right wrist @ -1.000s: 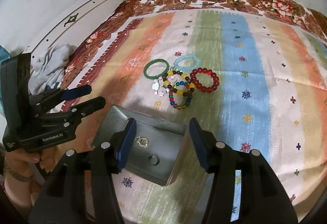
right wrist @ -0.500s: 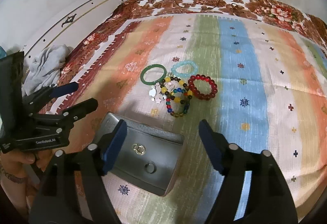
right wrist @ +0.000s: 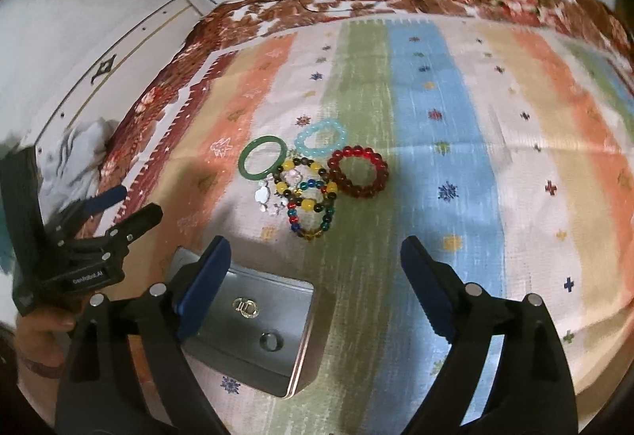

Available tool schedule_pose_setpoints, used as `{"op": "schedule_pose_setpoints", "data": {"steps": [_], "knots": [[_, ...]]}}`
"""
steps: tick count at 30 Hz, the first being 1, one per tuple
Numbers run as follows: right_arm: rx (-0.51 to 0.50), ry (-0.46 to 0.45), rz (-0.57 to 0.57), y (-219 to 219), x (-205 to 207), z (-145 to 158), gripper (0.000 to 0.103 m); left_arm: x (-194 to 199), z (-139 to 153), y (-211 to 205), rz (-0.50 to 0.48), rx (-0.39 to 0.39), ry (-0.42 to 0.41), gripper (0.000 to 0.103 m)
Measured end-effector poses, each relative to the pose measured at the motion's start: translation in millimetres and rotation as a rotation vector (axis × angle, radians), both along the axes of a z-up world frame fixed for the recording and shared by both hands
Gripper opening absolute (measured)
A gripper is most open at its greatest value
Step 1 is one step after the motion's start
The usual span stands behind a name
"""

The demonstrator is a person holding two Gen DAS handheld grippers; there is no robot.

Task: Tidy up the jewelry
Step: 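Move both open grippers back toward the bracelets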

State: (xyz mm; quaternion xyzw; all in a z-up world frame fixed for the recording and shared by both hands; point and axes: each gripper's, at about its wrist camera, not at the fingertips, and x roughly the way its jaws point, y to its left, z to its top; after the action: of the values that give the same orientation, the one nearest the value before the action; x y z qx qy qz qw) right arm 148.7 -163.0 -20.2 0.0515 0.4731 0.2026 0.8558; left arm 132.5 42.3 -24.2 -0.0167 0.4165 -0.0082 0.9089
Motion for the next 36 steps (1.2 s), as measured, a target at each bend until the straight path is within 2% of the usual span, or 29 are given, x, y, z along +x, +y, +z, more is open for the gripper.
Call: {"op": "schedule_pose_setpoints", "data": {"steps": [4, 8, 17, 24, 36], "knots": [[-0.039, -0.029, -0.046, -6.9, 8.9, 1.6, 0.087, 9.5, -5.2, 1.0, -0.005, 0.032, 0.013, 0.093], [-0.031, -0.004, -0.056, -7.7, 16.6, -4.6, 0.087, 18.0, -11.9, 8.3, 0.006, 0.047, 0.029, 0.093], [-0.092, -0.015, -0.053, 0.4, 40.0, -11.8, 0.087, 35.8, -25.0, 22.7, 0.036, 0.026, 0.075, 0.093], [-0.109, 0.007, -0.062, -0.6, 57.2, -21.6, 0.087, 55.0, -34.1, 16.6, 0.011, 0.058, 0.085, 0.093], [-0.139, 0.062, -0.08, 2.9, 86.9, -43.6, 0.087, 90.8, -52.6, 12.3, 0.001, 0.07, 0.124, 0.093]]}}
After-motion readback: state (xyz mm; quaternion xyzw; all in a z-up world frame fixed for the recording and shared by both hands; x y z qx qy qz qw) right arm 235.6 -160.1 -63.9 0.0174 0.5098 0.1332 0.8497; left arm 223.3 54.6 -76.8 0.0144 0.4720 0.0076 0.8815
